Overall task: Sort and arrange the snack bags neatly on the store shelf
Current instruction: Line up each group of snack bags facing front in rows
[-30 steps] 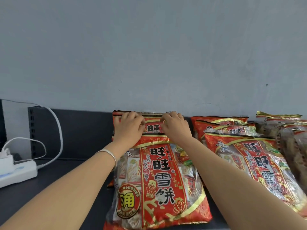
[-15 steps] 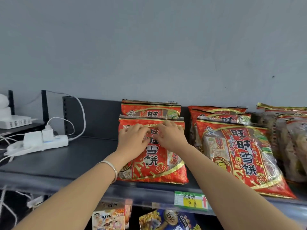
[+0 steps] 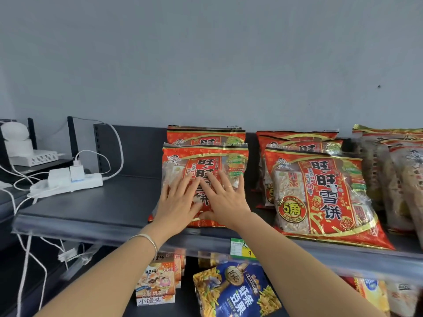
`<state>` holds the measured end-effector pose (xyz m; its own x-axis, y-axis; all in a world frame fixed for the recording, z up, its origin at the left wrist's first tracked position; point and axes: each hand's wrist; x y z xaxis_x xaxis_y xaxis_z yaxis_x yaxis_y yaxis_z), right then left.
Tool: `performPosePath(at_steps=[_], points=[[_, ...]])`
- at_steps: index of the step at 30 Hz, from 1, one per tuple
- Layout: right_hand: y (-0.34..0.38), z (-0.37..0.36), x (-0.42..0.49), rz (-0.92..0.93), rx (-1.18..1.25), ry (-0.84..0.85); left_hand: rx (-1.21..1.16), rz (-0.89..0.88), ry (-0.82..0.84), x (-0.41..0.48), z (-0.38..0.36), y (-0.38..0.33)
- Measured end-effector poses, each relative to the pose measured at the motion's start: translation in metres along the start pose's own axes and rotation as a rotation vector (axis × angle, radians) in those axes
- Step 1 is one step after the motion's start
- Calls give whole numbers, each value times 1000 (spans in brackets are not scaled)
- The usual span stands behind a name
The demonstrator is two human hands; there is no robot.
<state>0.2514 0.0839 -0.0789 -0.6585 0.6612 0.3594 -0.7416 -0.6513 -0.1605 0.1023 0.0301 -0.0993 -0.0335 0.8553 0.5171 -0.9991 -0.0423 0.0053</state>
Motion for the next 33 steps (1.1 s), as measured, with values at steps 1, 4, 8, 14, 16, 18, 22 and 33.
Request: performPosePath(at_steps=[1,4,8,14,16,18,22,33], points=[[1,-2,2,-14,-8,11,35,2,48,-2,-4,0],[3,-10,8,-42,-29,25,106,31,99,-1,-13,2],[6,-21,13,-80,-6,19,95,-3,116,7,-20,9],[3,-28,21,-91,23,-11,126,-10,180,19,-26,17],[3,-28,22,-93,29,-3,107,-22,174,20,-24,17],[2,-24,21,-81,50,11,74,-36,134,18,-26,19],[-5,-5,14,-66,125,-18,82,-90,-127,18,-22,20],[-53,16,-44,-387,45,-400,-151,-366,-155,39,-4,-68]])
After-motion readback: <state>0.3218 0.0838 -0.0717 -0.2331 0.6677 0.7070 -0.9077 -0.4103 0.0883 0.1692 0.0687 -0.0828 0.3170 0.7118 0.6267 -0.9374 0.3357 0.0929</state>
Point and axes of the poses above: each hand's wrist, its own x-axis towards the middle knuckle, its own z-axis out of the back of the hand, y = z × x, and after that the axes turned 5 degrees about x, right-handed
